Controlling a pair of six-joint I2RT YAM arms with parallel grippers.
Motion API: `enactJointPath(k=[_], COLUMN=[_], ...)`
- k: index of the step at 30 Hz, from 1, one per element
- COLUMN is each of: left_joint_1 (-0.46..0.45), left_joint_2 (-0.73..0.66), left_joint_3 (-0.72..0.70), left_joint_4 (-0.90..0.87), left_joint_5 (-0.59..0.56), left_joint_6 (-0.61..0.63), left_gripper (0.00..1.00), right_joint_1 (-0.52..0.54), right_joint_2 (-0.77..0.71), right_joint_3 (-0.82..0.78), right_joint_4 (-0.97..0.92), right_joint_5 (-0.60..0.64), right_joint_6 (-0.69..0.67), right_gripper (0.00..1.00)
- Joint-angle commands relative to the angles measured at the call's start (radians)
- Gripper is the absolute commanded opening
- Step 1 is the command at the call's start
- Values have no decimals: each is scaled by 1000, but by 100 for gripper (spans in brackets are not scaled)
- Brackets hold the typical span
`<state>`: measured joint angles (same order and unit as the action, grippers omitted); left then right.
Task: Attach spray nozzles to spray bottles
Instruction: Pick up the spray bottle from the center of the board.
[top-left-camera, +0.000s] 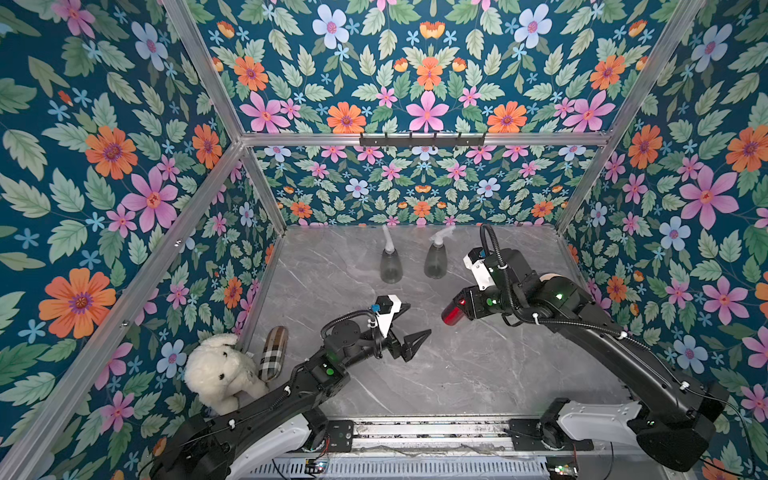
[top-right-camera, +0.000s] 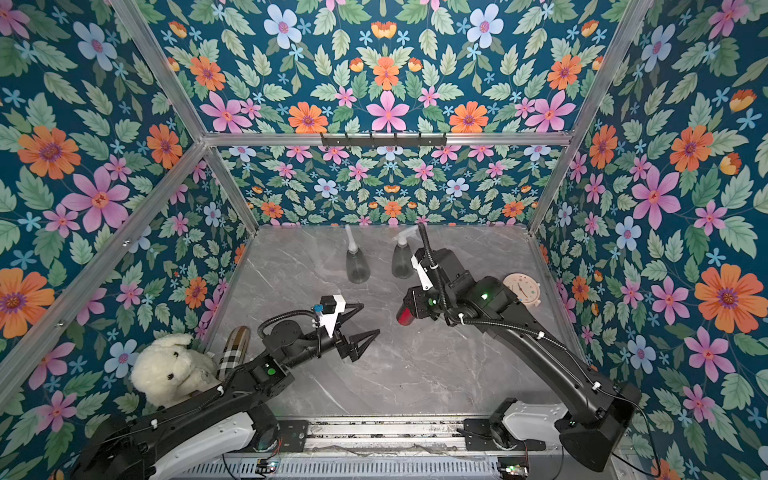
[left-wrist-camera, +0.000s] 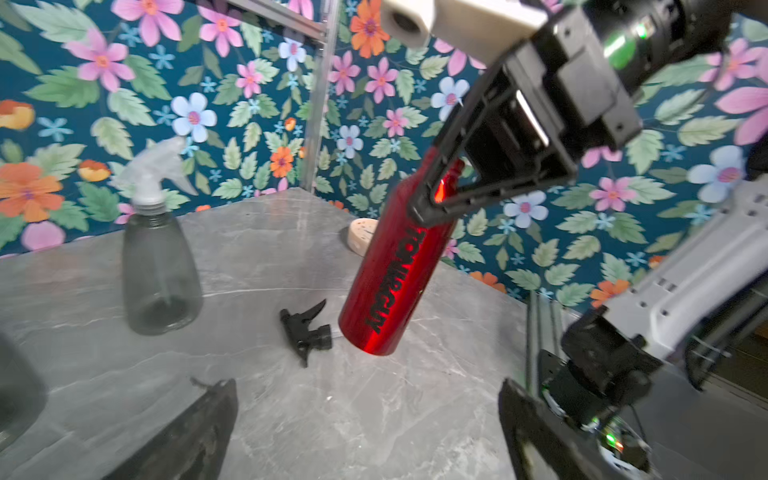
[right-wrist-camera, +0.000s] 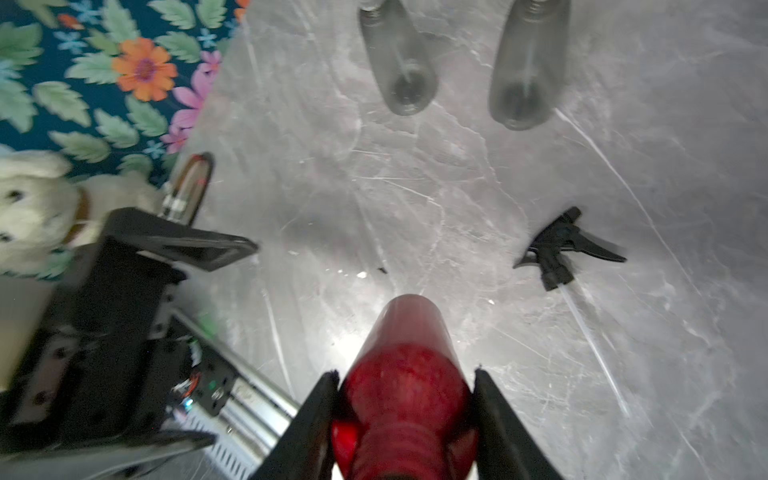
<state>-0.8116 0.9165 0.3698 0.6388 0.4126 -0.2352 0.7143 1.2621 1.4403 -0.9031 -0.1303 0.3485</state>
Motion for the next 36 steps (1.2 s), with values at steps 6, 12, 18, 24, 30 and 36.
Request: enactJointPath(k=[6, 12, 18, 24, 30, 36], left_joint_1=[2, 0, 0, 1, 1, 0], left_joint_2=[18, 32, 38, 38, 31, 35], left_joint_3=[34, 57, 63, 66, 66, 71], left_joint_4=[41, 5, -6, -5, -16, -22], left_joint_5=[240, 263, 300, 315, 308, 305], left_joint_6=[11, 14, 17, 16, 22, 27], left_gripper=[96, 92, 86, 81, 66, 48], right_joint_1=[11, 105, 122, 154, 155, 155], right_joint_2=[101, 184, 223, 286, 301, 295], right_joint_3=[203, 311, 395, 461, 477, 475], right_joint_4=[-189, -205, -212, -241, -250, -241], right_joint_5=[-325, -313, -327, -321, -309, -296], right_joint_6=[-154, -197, -217, -240, -246, -241], right_gripper=[35, 35, 34, 34, 34, 36])
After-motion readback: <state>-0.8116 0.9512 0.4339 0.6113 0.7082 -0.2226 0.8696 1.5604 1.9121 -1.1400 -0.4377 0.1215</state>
